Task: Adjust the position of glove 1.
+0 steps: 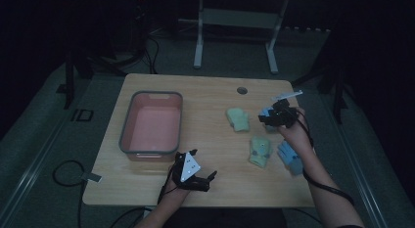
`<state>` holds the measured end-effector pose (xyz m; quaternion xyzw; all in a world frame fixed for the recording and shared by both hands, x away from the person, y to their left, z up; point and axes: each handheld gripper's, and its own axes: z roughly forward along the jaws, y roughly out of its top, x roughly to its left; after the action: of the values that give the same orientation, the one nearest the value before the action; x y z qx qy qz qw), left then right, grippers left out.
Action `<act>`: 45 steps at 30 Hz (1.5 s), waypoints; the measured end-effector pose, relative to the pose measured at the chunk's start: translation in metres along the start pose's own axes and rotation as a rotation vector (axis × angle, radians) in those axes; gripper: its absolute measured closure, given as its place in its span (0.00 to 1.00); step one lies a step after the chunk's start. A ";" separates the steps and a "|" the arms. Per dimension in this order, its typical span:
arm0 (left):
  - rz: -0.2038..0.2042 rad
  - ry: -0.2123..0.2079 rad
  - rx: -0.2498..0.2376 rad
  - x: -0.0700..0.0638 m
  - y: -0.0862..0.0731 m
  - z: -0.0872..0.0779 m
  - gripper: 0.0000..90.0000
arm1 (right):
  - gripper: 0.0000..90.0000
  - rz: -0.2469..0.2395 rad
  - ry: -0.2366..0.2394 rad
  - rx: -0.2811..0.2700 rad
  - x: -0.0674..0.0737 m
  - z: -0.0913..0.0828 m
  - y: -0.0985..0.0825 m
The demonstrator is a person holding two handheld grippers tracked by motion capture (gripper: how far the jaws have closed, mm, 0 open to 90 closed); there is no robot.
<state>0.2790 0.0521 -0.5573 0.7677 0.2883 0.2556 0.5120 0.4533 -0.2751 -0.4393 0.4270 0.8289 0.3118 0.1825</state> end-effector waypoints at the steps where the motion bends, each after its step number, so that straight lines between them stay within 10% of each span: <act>1: 0.001 0.000 0.000 0.000 0.000 0.000 0.01 | 0.54 -0.008 0.004 -0.002 0.002 0.004 0.002; 12: 0.010 -0.002 -0.006 -0.001 0.000 -0.001 0.01 | 0.55 -0.077 0.057 0.051 0.025 0.054 0.026; 36: -0.017 -0.010 -0.012 0.002 -0.001 -0.001 0.01 | 0.52 -0.154 0.028 0.190 0.018 0.141 0.029; 45: -0.015 -0.007 -0.011 0.002 -0.001 -0.001 0.01 | 0.81 -0.099 0.098 0.156 0.017 0.143 0.023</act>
<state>0.2796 0.0544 -0.5573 0.7635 0.2909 0.2506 0.5192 0.5388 -0.1997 -0.5297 0.3829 0.8786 0.2573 0.1233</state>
